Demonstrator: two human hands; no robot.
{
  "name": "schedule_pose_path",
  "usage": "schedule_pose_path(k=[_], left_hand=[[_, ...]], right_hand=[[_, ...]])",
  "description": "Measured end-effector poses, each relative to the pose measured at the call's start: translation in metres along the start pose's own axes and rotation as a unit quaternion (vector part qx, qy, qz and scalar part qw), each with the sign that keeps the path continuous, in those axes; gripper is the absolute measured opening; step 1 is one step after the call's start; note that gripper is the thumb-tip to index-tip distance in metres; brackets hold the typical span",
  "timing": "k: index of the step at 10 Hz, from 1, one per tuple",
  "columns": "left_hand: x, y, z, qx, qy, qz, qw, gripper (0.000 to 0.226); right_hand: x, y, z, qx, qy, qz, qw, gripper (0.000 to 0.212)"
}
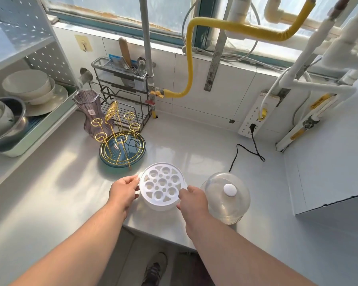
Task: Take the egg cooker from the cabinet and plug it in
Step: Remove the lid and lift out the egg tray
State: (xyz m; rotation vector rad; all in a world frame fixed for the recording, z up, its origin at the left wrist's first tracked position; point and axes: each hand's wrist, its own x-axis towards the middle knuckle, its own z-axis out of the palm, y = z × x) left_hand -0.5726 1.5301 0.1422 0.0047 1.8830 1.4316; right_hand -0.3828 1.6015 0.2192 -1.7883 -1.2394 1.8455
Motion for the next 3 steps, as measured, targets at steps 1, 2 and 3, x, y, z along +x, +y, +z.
schedule_pose_path(k=[1, 2, 3], left_hand=[[-0.0004, 0.0018, 0.001, 0.005, 0.004, -0.002, 1.0, 0.008], [0.001, 0.0016, -0.0005, -0.008, 0.002, -0.009, 1.0, 0.007], [-0.0007, 0.0066, -0.0015, -0.012, 0.025, 0.0, 1.0, 0.01]], right_hand=[[0.0016, 0.0013, -0.0003, 0.006, 0.017, -0.001, 1.0, 0.011], [0.0023, 0.0009, -0.0007, 0.012, 0.012, 0.007, 1.0, 0.033], [0.0004, 0.0011, -0.0012, 0.026, 0.0, 0.018, 0.999, 0.065]])
